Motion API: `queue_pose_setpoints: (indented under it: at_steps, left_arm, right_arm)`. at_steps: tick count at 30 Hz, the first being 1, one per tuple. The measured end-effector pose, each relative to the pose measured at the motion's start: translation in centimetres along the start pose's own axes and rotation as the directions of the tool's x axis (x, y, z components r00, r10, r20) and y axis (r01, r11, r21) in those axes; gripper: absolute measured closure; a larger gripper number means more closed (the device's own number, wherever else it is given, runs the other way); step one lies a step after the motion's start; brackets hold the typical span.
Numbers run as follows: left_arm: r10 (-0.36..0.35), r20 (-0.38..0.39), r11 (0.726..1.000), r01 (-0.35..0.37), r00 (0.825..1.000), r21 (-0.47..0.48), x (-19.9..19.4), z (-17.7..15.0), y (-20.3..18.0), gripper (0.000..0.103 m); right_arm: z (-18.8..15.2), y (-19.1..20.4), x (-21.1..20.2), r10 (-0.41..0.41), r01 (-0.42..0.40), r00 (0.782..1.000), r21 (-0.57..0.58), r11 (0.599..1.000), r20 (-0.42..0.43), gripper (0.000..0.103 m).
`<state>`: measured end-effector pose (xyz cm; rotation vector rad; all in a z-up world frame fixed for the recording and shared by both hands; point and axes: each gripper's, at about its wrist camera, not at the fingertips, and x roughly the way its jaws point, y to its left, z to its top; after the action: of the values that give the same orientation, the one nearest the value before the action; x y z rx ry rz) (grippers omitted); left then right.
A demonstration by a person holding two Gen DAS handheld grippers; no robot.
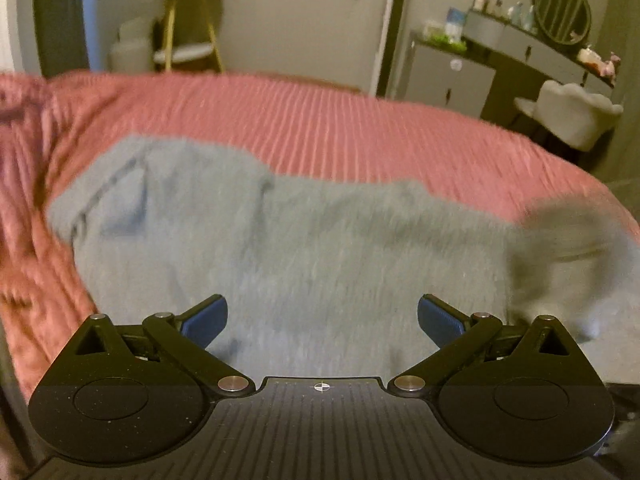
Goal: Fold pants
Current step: 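Lift and fold the held edge over with the right gripper, then release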
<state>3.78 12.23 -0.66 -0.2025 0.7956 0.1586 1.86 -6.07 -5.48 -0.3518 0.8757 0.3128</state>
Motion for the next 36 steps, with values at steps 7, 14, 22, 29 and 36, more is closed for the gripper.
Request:
queue_pose_setpoints:
  at_steps: [7,14,22,29,36]
  left_arm:
    - [-0.039,-0.037,0.999,0.038,0.999,-0.011,1.3,0.0,0.1,0.000]
    - [-0.047,-0.052,0.999,0.047,0.998,0.012,1.7,-0.2,-0.7,0.000]
    - [-0.057,-0.068,0.998,0.055,0.996,-0.027,1.6,-0.3,-0.3,0.000]
    - [-0.149,-0.048,0.986,0.152,0.988,0.074,0.2,-0.8,-3.9,0.000]
    - [-0.328,-0.123,0.928,0.344,0.937,0.146,1.3,-2.3,-7.8,0.004]
  right_arm:
    - [0.9,-1.2,-2.4,0.048,-0.050,0.998,0.086,0.995,0.027,0.090]
    - [-0.8,-0.3,-4.8,0.049,-0.057,0.993,0.075,0.996,0.109,0.084]
    - [-0.4,-3.3,-6.6,0.195,-0.225,0.968,0.210,0.951,0.155,0.020]
    - [-2.1,-10.5,-8.4,-0.229,0.103,0.950,0.484,0.869,0.210,0.000]
    - [-5.2,-16.2,-5.4,-0.225,0.097,0.973,0.780,0.619,0.057,0.000]
